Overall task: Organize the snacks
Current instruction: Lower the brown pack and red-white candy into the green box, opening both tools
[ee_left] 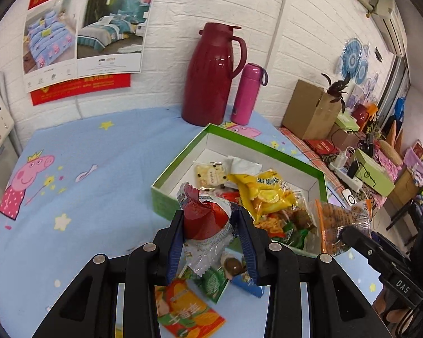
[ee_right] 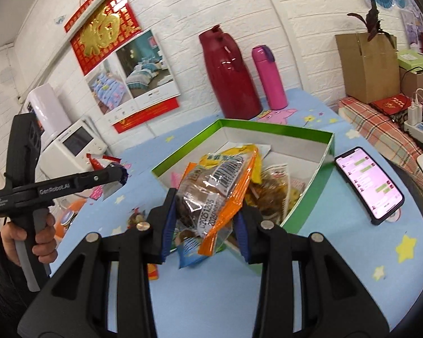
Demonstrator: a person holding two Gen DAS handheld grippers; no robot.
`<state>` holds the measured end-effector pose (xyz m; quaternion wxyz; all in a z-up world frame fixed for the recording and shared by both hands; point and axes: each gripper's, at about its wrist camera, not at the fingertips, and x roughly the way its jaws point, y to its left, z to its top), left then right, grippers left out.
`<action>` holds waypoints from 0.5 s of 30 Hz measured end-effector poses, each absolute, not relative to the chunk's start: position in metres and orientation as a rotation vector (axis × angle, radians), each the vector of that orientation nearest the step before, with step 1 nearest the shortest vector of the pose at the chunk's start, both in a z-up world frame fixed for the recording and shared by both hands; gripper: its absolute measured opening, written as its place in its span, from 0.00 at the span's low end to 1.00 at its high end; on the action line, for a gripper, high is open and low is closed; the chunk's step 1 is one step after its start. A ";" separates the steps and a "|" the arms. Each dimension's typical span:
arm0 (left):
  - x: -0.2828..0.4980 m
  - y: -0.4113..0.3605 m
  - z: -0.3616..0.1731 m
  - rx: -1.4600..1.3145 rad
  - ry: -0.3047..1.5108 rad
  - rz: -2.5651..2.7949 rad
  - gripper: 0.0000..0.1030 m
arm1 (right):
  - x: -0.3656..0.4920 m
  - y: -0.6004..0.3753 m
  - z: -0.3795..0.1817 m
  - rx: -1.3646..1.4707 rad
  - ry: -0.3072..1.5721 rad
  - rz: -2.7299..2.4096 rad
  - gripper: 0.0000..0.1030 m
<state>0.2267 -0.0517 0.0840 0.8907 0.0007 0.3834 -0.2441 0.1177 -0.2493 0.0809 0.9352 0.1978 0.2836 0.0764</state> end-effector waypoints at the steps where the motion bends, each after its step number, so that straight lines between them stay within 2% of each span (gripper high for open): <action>1: 0.231 -0.058 0.084 0.000 0.792 -0.511 0.36 | 0.124 -0.256 0.079 0.414 0.576 0.137 0.38; 8: 0.272 -0.091 0.071 -0.015 0.812 -0.504 0.37 | 0.170 -0.297 0.064 0.517 0.564 0.071 0.39; 11: 0.285 -0.102 0.062 -0.004 0.827 -0.516 0.40 | 0.193 -0.300 0.052 0.521 0.598 0.100 0.46; 12: 0.288 -0.104 0.058 0.001 0.838 -0.516 0.45 | 0.196 -0.300 0.046 0.517 0.614 0.107 0.55; 13: 0.291 -0.106 0.053 0.008 0.850 -0.511 0.65 | 0.197 -0.299 0.041 0.510 0.626 0.099 0.74; 14: 0.291 -0.106 0.050 0.014 0.852 -0.495 0.84 | 0.197 -0.298 0.037 0.493 0.645 0.084 0.82; 15: 0.290 -0.106 0.047 0.015 0.833 -0.468 0.87 | 0.197 -0.297 0.037 0.468 0.645 0.080 0.85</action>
